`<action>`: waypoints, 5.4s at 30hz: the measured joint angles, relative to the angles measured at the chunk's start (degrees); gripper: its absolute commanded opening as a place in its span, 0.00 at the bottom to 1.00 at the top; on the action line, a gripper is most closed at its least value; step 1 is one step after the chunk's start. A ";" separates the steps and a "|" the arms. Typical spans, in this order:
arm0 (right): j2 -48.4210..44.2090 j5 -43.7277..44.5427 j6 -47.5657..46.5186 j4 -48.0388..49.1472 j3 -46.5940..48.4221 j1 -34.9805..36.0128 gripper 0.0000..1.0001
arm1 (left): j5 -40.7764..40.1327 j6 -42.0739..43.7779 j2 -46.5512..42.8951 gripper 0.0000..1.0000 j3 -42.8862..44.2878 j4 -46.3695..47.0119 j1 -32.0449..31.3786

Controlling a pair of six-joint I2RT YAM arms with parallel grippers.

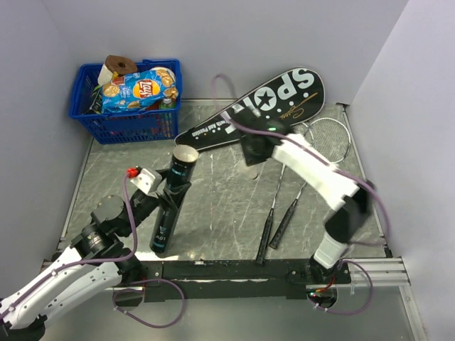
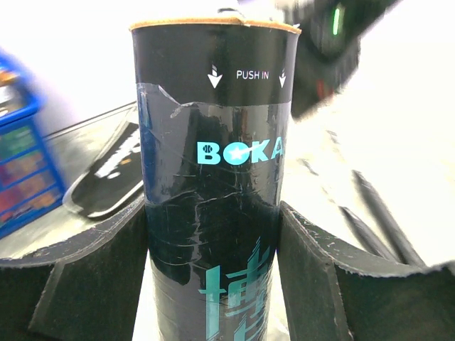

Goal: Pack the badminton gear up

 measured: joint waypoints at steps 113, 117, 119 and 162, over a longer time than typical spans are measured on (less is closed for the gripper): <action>-35.23 -13.75 15.28 15.67 -32.98 -27.56 0.68 | 35.10 2.64 8.72 0.01 -0.94 3.98 0.35; -34.25 -13.07 17.53 16.37 -40.96 -35.69 0.67 | 33.86 1.97 7.91 0.01 -0.66 3.23 0.35; -34.05 -13.03 18.23 16.85 -43.60 -39.36 0.66 | 33.46 1.40 7.76 0.01 -0.28 2.56 0.33; -5.25 -8.33 17.33 30.05 -44.70 -51.36 0.16 | 28.06 -0.68 10.45 0.01 0.24 2.32 0.33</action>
